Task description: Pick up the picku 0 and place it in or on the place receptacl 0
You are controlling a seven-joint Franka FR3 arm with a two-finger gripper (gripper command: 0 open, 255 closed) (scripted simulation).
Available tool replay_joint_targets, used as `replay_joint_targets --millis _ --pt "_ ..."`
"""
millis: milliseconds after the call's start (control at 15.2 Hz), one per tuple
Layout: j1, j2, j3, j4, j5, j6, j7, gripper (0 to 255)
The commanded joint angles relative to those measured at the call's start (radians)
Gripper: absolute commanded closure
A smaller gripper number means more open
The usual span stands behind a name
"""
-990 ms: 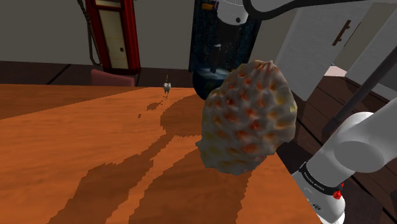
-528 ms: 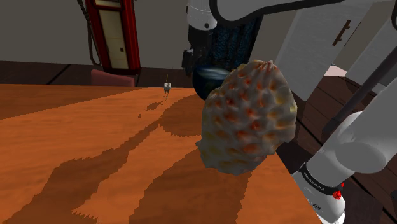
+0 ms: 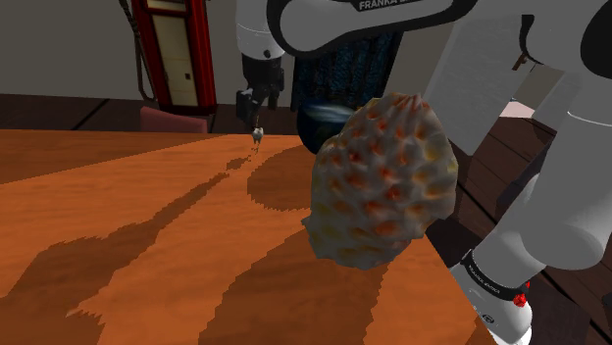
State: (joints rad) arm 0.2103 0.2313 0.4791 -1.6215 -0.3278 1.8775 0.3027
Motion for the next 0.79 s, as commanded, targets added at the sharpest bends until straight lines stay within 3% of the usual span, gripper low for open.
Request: replay_joint_targets --millis 0,396,726 --pt "0.004 0.023 -0.002 0.009 -0.013 0.011 0.003 0" --pt "-0.003 0.04 -0.01 -0.041 -0.027 0.076 0.013 0" --pt "-0.003 0.04 -0.01 -0.041 -0.027 0.076 0.013 0"
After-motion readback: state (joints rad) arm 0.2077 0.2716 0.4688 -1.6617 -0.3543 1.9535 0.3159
